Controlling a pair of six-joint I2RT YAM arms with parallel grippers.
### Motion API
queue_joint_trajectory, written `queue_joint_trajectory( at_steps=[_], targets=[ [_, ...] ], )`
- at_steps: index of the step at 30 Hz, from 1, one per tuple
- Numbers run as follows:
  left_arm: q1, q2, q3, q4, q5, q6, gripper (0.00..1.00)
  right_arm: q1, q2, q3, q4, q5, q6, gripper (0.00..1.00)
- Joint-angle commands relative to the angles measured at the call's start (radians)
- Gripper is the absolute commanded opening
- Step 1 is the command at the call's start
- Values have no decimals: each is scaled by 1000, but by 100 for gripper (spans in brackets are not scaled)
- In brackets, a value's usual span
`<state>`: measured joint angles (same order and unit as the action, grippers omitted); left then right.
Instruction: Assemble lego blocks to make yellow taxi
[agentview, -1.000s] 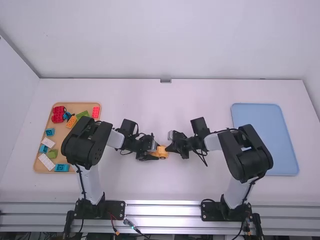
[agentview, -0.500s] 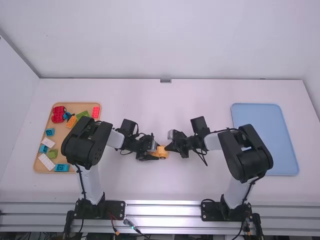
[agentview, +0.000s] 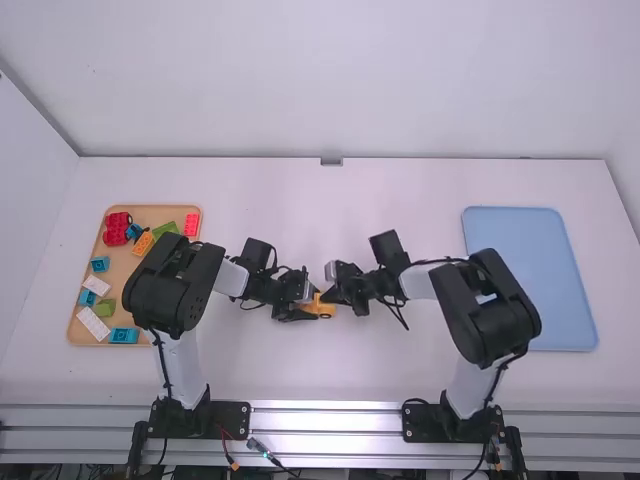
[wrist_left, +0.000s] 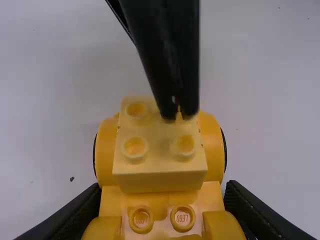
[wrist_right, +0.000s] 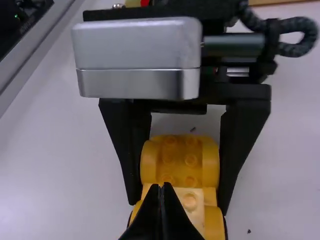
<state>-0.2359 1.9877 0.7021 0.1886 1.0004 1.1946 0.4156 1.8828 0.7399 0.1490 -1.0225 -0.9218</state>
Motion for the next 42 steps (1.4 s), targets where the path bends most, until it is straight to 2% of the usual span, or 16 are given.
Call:
queue_joint_trajectory(
  at_steps=[1,4,8,12,14,19,22,26,31,36,42],
  targets=[
    [-6,12,6,-8,13,-1,52,6,8,-1,-5,49,21,0],
    [-6,12,6,-9,13,-1,52,8,19,0,0,59,21,0],
    [-6,12,6,-10,13,-1,52,8,126,1,112,52,100,0],
    [-6,12,6,-16,12,0,52,11,200,15,148,5,107,0],
    [-6,12,6,-16,12,-1,52,9,218,31,124,-1,90,0],
    [-6,12,7,-10,9,0,52,8,225,95,-63,62,-2,0],
    [-6,12,8,-8,9,-1,52,-3,225,109,-101,47,-36,0],
    [-6,12,6,-8,5,-1,52,-32,198,109,-95,-24,-59,0],
    [-6,12,6,-8,5,0,52,-22,138,103,-70,-57,-90,0],
    [-6,12,7,-8,5,-1,52,-22,44,97,-91,6,-52,0],
    [-6,12,6,-4,6,0,52,0,-49,22,-13,167,70,0]
  ],
)
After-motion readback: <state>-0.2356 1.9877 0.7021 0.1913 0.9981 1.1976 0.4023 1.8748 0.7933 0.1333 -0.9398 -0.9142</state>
